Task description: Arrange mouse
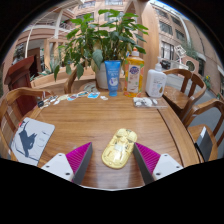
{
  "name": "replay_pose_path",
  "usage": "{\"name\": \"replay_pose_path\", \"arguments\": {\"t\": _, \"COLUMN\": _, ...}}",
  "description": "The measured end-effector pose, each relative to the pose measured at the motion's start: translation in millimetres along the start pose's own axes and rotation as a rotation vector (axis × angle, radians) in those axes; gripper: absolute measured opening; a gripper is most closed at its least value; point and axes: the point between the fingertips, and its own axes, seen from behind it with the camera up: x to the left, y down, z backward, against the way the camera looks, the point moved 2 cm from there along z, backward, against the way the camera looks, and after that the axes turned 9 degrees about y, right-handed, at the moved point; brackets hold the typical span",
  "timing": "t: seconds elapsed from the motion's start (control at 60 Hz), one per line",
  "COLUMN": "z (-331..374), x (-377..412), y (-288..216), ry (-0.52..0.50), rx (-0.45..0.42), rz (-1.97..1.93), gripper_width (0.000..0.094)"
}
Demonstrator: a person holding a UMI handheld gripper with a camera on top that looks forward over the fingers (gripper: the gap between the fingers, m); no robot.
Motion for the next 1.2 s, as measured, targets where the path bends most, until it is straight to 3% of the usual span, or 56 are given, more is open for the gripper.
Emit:
{"name": "replay_pose_path", "arguments": {"t": 0.133, "z": -16.1, "x": 10.2, "y": -14.7, "ry": 0.033, "rx": -0.006, "rz": 0.001, "gripper_width": 0.0767}}
{"name": "replay_pose_path", "arguments": {"t": 0.25, "z": -22.6, "x": 18.5, "y": -20.6, "ry": 0.041, "rx": -0.004, "rz": -0.001, "gripper_width": 0.0481}}
{"name": "replay_pose_path", "arguments": {"t": 0.45, "z": -22.0, "x": 20.5, "y": -24.1, "ry": 0.098, "rx": -0.046, "rz": 0.052, "gripper_width": 0.0352}}
{"name": "replay_pose_path", "arguments": {"t": 0.633, "z": -4.6, "x": 7.2, "y": -45.5, "ry": 0.151, "rx": -0.079, "rz": 0.018, "gripper_width": 0.0352}}
{"name": "replay_pose_path", "arguments": {"t": 0.783, "z": 58.9, "x": -1.7, "y": -138.4, "ry": 0.173, "rx": -0.257, "rz": -0.095, "gripper_width": 0.0352}}
{"name": "replay_pose_path", "arguments": {"t": 0.9, "z": 130.9, "x": 34.5, "y": -210.7, "ry": 0.104, "rx": -0.424, "rz": -0.145, "gripper_width": 0.0349}}
{"name": "replay_pose_path", "arguments": {"t": 0.983, "z": 158.1, "x": 76.7, "y": -231.3, "ry": 0.027, "rx": -0.469, "rz": -0.137, "gripper_width": 0.0348}}
{"name": "replay_pose_path", "arguments": {"t": 1.033, "z": 169.2, "x": 119.7, "y": -224.4, "ry": -0.021, "rx": -0.477, "rz": -0.123, "gripper_width": 0.0349}}
{"name": "replay_pose_path", "arguments": {"t": 1.1, "z": 152.8, "x": 157.8, "y": -204.5, "ry": -0.073, "rx": -0.412, "rz": -0.071, "gripper_width": 0.0348}}
{"name": "replay_pose_path", "arguments": {"t": 1.15, "z": 139.1, "x": 202.8, "y": -157.9, "ry": -0.111, "rx": -0.360, "rz": -0.030, "gripper_width": 0.0348}}
{"name": "replay_pose_path", "arguments": {"t": 1.2, "z": 115.3, "x": 226.0, "y": -134.7, "ry": -0.134, "rx": -0.270, "rz": 0.016, "gripper_width": 0.0348}}
